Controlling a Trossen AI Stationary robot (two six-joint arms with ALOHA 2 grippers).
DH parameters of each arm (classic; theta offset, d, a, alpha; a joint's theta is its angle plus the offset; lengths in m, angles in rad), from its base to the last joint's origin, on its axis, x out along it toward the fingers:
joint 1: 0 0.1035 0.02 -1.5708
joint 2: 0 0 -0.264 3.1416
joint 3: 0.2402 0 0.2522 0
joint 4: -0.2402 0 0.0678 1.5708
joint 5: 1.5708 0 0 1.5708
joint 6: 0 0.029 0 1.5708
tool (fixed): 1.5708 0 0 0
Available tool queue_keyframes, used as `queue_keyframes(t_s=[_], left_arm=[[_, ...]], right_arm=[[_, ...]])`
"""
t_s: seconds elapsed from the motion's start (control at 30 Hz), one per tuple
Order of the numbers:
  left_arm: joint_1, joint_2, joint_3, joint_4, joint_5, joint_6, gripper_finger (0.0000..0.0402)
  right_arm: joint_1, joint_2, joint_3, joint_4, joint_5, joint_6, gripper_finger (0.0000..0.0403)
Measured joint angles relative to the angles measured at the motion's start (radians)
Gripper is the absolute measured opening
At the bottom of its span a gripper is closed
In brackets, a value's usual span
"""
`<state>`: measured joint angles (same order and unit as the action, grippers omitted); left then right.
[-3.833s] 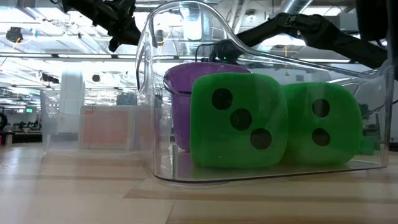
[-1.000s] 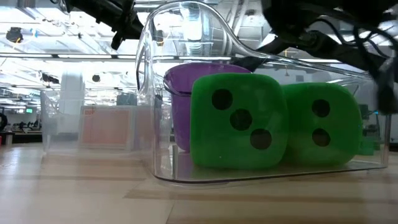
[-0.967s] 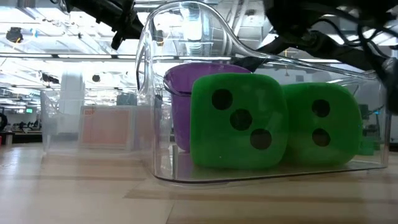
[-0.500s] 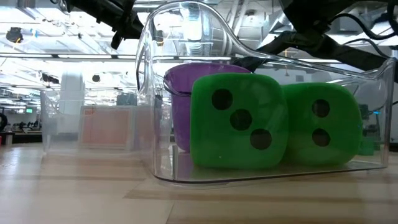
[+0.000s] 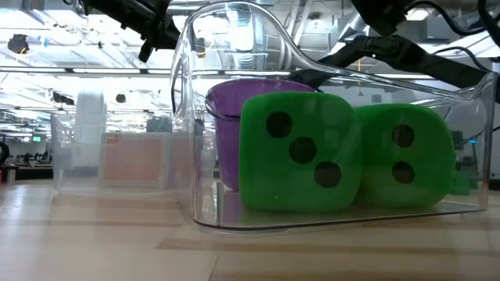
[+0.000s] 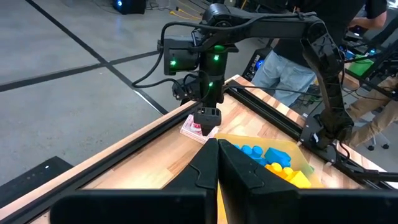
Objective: Pick & Place Toys
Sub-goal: Put the red deck of cards into the white bin
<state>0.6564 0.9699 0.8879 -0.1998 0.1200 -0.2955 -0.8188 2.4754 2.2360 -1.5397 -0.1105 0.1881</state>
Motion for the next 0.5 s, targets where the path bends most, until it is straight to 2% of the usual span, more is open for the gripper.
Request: queue_keyframes(t_s=[0.13, 0.27, 0.5], left_arm=[[0.000, 0.000, 0.000, 0.000, 0.000, 0.003, 0.0002], [0.000, 0.000, 0.000, 0.000, 0.000, 0.004, 0.0002], [0.000, 0.000, 0.000, 0.000, 0.000, 0.006, 0.0002]], right_arm=[[0.005, -0.001, 0.000, 0.006, 0.010, 0.019, 0.0342], [0.021, -0.001, 0.000, 0.009, 0.066, 0.022, 0.0342], [0.016, -0.001, 0.000, 0.008, 0.059, 0.059, 0.0342]])
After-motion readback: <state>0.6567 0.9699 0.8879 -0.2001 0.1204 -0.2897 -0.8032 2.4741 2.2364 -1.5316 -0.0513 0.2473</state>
